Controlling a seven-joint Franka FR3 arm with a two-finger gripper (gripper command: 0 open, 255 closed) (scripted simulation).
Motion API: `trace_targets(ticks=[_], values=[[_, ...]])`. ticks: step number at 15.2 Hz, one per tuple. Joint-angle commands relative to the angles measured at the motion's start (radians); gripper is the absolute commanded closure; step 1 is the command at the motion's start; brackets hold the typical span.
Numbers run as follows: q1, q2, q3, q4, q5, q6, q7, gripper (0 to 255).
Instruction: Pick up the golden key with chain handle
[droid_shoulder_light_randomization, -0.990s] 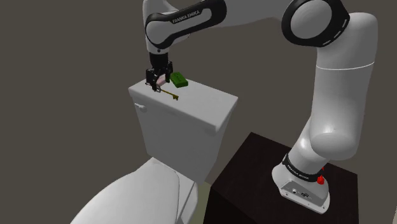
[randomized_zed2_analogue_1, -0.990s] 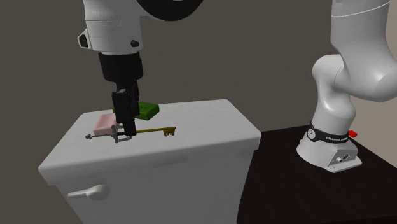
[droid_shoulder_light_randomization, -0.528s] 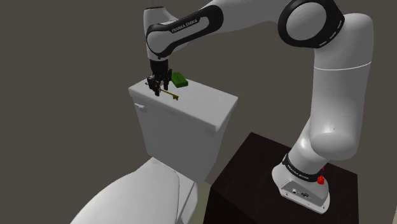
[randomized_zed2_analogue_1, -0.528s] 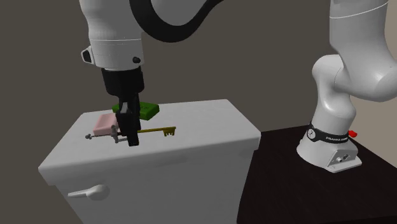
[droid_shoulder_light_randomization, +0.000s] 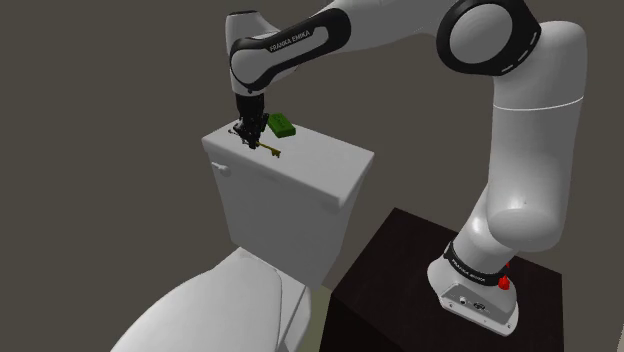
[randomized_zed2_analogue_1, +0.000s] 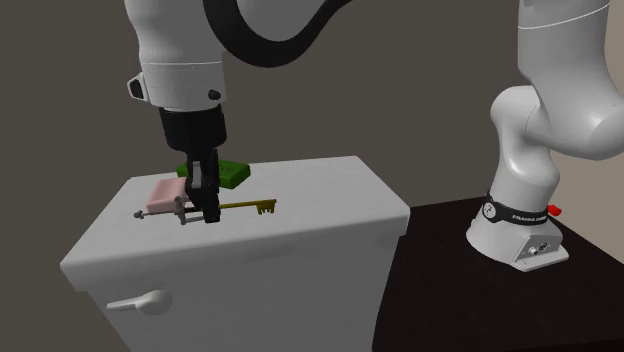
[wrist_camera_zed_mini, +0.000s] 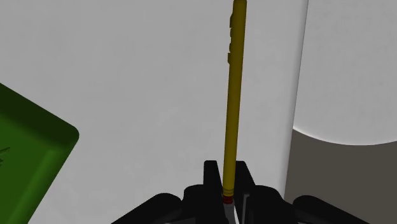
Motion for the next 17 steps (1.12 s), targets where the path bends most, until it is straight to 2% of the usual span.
trace_targets(ticks=[1, 17], values=[[0.000, -0.002, 0.000, -0.005, 0.000, 0.003, -0.001, 255], [0.000, -0.043, 0.004, 0.140, 0.009, -0.183, -0.005, 255]])
